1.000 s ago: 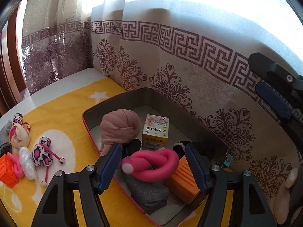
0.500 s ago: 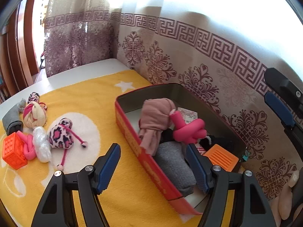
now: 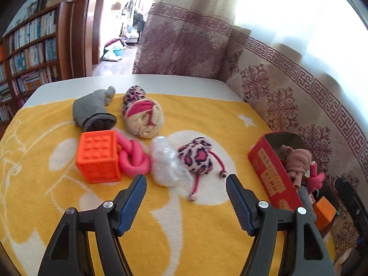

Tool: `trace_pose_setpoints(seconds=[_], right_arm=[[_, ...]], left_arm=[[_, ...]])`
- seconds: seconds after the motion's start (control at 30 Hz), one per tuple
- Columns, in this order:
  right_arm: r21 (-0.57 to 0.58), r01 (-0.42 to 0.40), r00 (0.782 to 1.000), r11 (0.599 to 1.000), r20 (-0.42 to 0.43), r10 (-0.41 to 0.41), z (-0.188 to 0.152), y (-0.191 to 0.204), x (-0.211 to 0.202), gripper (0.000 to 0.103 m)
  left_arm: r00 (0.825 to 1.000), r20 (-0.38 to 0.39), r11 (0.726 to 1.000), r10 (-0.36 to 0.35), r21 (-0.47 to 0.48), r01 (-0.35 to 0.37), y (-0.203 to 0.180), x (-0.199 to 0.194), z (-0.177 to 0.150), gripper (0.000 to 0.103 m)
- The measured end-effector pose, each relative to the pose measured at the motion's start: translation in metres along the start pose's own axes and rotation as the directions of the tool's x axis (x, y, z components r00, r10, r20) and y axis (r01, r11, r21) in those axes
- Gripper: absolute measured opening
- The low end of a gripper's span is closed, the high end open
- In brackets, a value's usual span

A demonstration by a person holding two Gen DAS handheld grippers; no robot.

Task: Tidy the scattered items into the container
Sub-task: 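Move both grippers back toward the orange block and leopard toy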

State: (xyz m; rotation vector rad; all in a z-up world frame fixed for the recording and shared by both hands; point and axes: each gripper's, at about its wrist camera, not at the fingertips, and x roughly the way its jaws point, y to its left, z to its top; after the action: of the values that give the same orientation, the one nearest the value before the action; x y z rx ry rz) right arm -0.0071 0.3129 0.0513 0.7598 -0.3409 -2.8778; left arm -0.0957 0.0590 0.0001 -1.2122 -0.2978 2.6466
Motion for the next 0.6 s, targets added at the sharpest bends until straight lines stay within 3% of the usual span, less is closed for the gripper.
trace_pose_setpoints(seconds=[0.33,0.6], right_arm=[[-0.073,-0.026,0.995,0.997,-0.094,0.019,-0.027,0.033,0.025,0.063],[-0.072,-0.021,0.993,0.997,-0.115,0.012,-0.031,0.045,0.031,0.063]], left_arm=[[0.991,0.023,0.99,0.13,-0.056,-0.129,0.07,0.002,0.008,0.073],[0.988,-0.024,0.986,0.156,-0.049,-0.157,0.079,0.033,0.02,0.073]])
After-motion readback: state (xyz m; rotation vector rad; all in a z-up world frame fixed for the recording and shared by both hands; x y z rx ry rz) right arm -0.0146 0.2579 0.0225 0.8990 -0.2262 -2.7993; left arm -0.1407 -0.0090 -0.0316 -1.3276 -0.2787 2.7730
